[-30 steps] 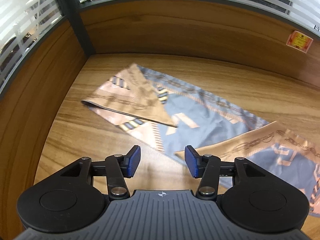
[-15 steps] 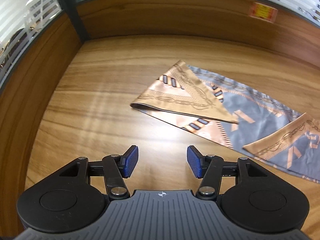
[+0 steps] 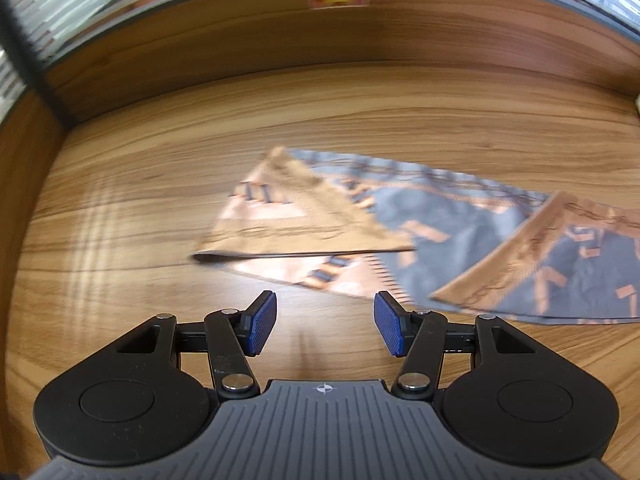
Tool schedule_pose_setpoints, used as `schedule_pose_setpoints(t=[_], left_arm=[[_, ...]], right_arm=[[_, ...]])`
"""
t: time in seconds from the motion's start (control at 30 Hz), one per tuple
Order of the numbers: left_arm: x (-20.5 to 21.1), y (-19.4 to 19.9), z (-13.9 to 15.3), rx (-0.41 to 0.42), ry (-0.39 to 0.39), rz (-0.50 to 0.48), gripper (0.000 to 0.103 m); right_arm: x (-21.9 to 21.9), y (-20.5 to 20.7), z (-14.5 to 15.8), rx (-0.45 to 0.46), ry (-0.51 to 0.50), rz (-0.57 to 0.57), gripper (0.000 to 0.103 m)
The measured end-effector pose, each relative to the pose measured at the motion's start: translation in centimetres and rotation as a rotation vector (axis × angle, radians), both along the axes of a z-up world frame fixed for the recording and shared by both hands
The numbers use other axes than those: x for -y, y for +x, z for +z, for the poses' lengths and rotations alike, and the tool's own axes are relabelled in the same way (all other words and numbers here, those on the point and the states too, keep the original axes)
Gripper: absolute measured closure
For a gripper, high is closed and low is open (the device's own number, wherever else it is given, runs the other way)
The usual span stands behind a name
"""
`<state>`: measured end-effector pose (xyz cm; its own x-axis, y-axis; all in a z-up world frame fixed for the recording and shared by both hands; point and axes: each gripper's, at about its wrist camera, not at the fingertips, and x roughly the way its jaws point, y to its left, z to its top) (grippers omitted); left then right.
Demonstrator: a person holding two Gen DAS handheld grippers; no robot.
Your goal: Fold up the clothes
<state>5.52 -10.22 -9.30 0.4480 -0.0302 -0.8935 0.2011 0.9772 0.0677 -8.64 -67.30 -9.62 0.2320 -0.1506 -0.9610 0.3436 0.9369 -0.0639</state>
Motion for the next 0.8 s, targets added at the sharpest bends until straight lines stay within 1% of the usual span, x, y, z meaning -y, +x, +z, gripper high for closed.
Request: schedule_pose_setpoints(t=[0.03, 0.07, 0.2, 0.33, 0.47, 0.6, 0.67, 0.8], left_arm=[[0.5, 0.3, -0.2, -0.005, -0.011, -0.008, 0.046], [0.8, 0.5, -0.4, -0.007, -0.013, -0.012, 0.046], [2.1, 1.7, -1.0, -0.006, -0.024, -0.042, 0.046], [3.8, 2.6, -1.3, -0.018, -0.019, -0.075, 0.047], [4.5, 3.6, -1.6, -0.022, -0.015, -0.107, 0.049], [5.0, 4.5, -2.3, -0.041, -0.015, -0.138, 0.060], [5.2, 4.7, -2.7, -0.052, -0.009, -0.153, 0.062], [5.5, 5.0, -3.5, -0.068, -0.001, -0.173, 0.063]], right_arm=[[0.0, -0.1, 0.1, 0.007, -0.003, 0.004, 0.072], [0.0, 0.0, 0.1, 0.013, -0.003, 0.007, 0.071], [-0.1, -0.4, 0.5, 0.031, 0.011, 0.009, 0.071], [-0.6, -0.9, 0.7, 0.051, 0.037, -0.004, 0.071], [-1.3, -1.6, 0.9, 0.063, 0.053, -0.013, 0.071], [-2.2, -2.0, 1.2, 0.074, 0.069, -0.016, 0.070], [-2.6, -2.2, 1.4, 0.080, 0.075, -0.019, 0.070], [-3.2, -2.4, 1.6, 0.089, 0.084, -0.024, 0.069]])
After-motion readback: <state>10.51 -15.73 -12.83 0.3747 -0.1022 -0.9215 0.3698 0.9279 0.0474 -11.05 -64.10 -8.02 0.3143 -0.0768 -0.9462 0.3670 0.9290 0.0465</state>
